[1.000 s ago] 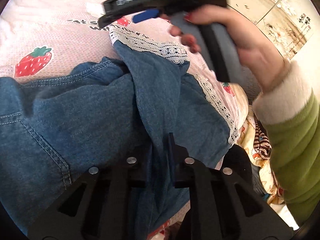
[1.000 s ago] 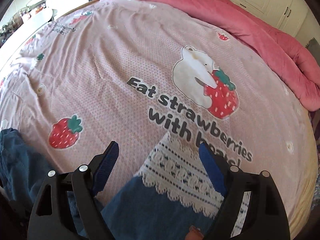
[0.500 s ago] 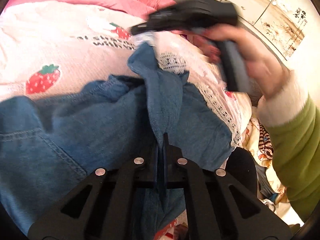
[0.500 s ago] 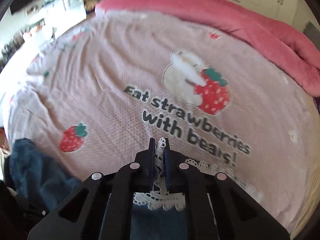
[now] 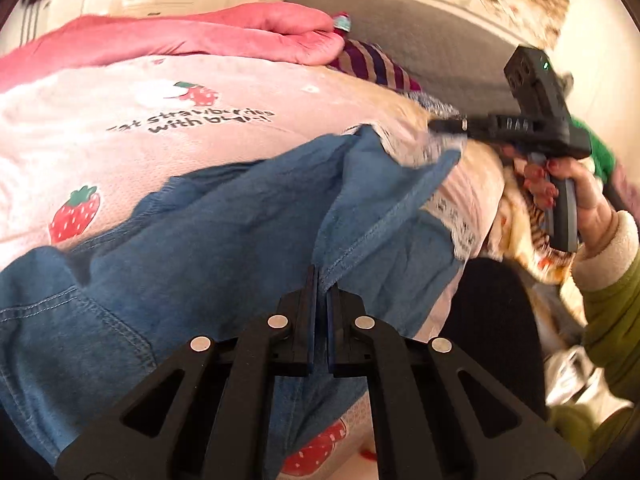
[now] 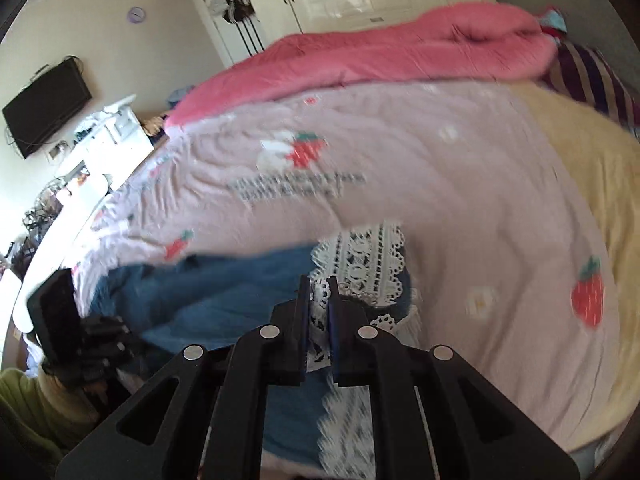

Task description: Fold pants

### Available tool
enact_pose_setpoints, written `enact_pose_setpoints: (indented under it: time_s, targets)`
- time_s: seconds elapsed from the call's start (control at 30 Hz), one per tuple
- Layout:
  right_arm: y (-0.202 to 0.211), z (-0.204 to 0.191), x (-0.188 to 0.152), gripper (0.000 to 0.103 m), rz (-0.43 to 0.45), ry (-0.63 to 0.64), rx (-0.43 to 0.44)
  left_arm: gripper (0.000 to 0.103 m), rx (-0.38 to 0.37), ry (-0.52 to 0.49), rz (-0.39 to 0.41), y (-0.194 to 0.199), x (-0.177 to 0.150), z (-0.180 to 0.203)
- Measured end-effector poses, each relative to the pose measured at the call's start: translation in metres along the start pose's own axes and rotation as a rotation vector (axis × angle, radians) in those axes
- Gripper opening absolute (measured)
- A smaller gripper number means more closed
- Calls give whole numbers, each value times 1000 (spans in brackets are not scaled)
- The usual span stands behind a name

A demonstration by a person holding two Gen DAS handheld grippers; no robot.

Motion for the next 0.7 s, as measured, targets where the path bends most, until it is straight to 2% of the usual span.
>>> enact_pose_setpoints:
  time_s: [0.13,0.2,0.23,0.27,0.33,0.43,0.5,0.53,0.6,0.7]
  targets:
    - [1,20,-38,11,-31,-53,15,0,12,-53,-18,-4,-6,12]
    - [7,28,-47,12,-23,-73,18,0,16,-69,-25,-4,-10,17]
    - [9,30,-50,16,-24,-81,26,0,16,-72,-29,-5,-13,19]
    - [10,31,-52,24,-26,-88,32,0,16,-74,-32,-5,-14,19]
    - [10,33,-56,29,-29,-99,37,2,23,-84,-36,-7,-17,22]
    - [10,34,-58,32,-32,-99,44,10,31,-102,-33,-8,-17,26]
    - [12,35,-59,12,-25,-86,32,10,51,-124,-40,-10,-17,28]
    - [15,35,-59,7,-24,-94,44,2,69,-139,-46,-11,-18,28]
    - [26,35,-59,7,-10,-88,61,0,91,-160,-65,-8,-21,28]
    - [40,32,-65,7,-5,-49,78,0,76,-182,-69,0,-24,32]
Point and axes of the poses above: each gripper's, at about its wrist camera, not at the fingertips, and y roughly against the way its jaws point, z to its right, x to its top, the point moved 9 cm from there along -y, roughly the way its jaws point, and after that the axes turned 8 degrees about -y, right-handed, at the moved point
